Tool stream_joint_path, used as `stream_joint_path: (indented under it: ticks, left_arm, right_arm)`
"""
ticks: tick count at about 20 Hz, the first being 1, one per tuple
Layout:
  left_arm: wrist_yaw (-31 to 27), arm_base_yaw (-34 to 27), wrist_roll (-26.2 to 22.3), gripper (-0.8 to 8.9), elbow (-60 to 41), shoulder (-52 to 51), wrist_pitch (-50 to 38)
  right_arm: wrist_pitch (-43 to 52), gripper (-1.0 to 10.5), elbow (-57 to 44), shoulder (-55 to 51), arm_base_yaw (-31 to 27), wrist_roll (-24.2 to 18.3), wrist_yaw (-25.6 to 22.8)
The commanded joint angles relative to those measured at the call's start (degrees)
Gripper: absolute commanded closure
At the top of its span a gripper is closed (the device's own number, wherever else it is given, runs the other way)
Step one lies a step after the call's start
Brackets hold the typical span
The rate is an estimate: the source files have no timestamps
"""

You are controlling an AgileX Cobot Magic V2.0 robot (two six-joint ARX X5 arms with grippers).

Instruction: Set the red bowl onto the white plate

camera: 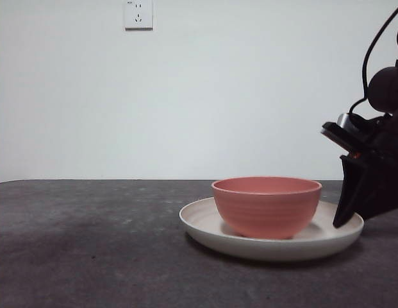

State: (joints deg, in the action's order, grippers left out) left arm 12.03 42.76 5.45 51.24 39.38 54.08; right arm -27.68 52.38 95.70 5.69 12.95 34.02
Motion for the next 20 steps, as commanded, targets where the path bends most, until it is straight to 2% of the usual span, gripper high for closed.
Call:
stream_joint_path:
  ticks: [1,5,7,10,15,20]
  left_arm:
    - [0.26,0.28,0.2,2.79,0.44,0.28,-0.55]
    - [0.26,0.28,0.17,2.78,0.44,0.28,-0.57]
    - [0.26,0.28,0.17,2.79,0.44,0.28,-0.59]
    - [0.26,0.28,0.2,2.79,0.44,0.28,-1.07]
    - [0.26,0.28,0.22,2.78,0.44,0.28,-2.67]
    - [0.26,0.28,0.24,2.78,0.44,0.28,-2.56]
  right_arm:
    - [-2.34,9.4,3.91,0.0,0.31,0.98,0.48]
    - [-7.78,9.4,10.12,0.0,2.6,1.38,0.44]
    - [-8.04,9.4,12.02,0.0,4.76,3.17,0.42]
    - [-6.38,9.4,12.35,0.33,8.61,6.23,-0.13]
    - [-4.28,9.4,12.35,2.56,15.96,8.11,-4.24]
    - [-0.98,9.4,12.35,6.14,18.29,11.08,-4.48]
